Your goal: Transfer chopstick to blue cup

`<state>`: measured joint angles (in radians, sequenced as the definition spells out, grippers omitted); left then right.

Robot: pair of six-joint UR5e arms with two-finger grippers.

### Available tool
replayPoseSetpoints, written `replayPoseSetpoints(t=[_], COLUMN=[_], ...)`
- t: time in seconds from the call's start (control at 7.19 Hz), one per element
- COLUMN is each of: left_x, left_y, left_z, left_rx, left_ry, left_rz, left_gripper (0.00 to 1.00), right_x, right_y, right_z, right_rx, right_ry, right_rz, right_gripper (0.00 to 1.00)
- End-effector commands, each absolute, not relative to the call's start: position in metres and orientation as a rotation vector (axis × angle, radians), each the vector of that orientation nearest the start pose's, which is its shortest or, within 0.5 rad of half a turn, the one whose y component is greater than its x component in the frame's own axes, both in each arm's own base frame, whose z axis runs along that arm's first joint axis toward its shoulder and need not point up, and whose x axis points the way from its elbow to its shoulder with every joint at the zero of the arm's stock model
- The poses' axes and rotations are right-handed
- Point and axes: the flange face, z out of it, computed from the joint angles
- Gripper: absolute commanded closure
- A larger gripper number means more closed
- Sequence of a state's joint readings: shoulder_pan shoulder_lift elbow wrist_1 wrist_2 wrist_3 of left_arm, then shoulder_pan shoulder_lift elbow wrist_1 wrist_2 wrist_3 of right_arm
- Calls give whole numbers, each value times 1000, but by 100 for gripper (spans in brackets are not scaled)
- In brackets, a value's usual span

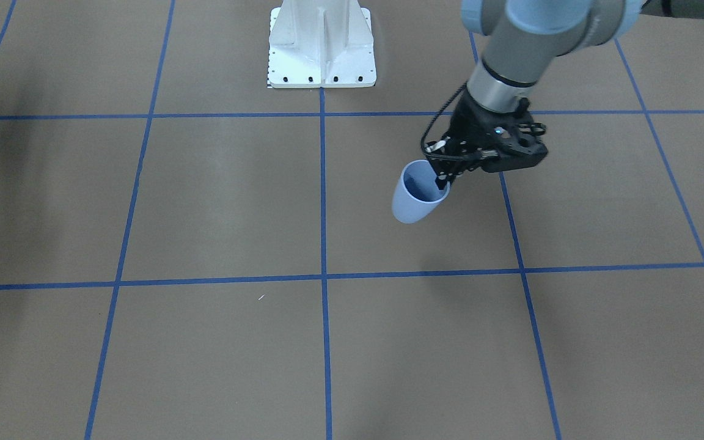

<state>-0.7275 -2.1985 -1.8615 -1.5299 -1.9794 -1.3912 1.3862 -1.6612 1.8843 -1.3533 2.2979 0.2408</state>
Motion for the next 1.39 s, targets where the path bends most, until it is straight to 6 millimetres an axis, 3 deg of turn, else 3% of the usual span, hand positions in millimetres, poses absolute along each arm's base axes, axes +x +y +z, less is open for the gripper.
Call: replayPoseSetpoints(t=[0.0,0.14,0.42,1.25], left_x=[500,542,573,575], left_y=[-456,-446,-444,-443], left_z=[129,118,129,143], left_rx=[0,13,28,47], left_ry=[919,896,910,884], left_rz=[-371,-396,-387,-382], left_gripper=[100,100,100,100], right_x=[-19,-19,-19,-19], right_y=[-469,-468,-467,-468], right_z=[528,529,531,532], right_rx=[251,249,246,244], right_ry=[-786,-785,-785,-785], right_rz=[-103,-102,-101,-99], right_gripper=[0,0,0,0])
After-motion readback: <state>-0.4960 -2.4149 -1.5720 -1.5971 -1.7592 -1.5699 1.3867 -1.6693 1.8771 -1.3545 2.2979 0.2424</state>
